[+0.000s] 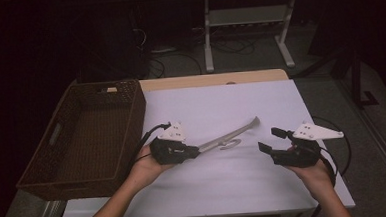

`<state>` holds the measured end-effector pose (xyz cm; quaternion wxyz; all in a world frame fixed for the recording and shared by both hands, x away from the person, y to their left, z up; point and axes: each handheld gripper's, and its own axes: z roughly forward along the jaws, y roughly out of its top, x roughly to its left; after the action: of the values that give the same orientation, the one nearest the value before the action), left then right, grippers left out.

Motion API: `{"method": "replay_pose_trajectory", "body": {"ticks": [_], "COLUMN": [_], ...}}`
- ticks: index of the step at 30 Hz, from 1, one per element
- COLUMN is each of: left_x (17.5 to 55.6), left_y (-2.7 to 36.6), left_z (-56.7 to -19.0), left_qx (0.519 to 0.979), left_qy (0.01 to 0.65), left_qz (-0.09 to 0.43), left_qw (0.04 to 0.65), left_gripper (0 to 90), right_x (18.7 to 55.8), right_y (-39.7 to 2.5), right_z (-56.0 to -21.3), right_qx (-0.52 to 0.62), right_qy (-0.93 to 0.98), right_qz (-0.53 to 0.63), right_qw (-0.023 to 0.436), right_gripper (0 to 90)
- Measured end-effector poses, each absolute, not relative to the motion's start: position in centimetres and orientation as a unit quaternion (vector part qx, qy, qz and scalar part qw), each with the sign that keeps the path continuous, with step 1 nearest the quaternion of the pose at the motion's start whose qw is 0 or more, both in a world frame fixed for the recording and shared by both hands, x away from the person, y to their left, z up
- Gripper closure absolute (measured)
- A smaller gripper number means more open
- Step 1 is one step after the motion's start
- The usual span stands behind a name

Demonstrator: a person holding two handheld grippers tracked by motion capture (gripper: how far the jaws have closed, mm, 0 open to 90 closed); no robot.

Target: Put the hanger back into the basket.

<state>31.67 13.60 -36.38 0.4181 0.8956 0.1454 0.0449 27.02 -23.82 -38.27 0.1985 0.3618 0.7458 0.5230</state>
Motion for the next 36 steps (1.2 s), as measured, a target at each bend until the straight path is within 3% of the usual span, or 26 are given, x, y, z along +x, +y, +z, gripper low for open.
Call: {"method": "replay_pose_trajectory", "body": {"ticks": [16, 36], "left_x": [31.4, 31.3], "left_y": [14.9, 20.7], "left_z": [-32.2, -25.7], "left_qx": [0.886, 0.862], "left_qy": [0.14, 0.16], "left_qz": [0.082, 0.128], "left_qw": [0.434, 0.464], "left_gripper": [83.4, 83.3], "right_x": [27.0, 26.9], "right_y": [-24.1, -24.1], "right_z": [-38.2, -37.9], "right_qx": [0.365, 0.364], "right_qy": [0.742, 0.737], "right_qz": [0.524, 0.529], "right_qw": [0.203, 0.211], "right_gripper": [28.6, 27.9]}}
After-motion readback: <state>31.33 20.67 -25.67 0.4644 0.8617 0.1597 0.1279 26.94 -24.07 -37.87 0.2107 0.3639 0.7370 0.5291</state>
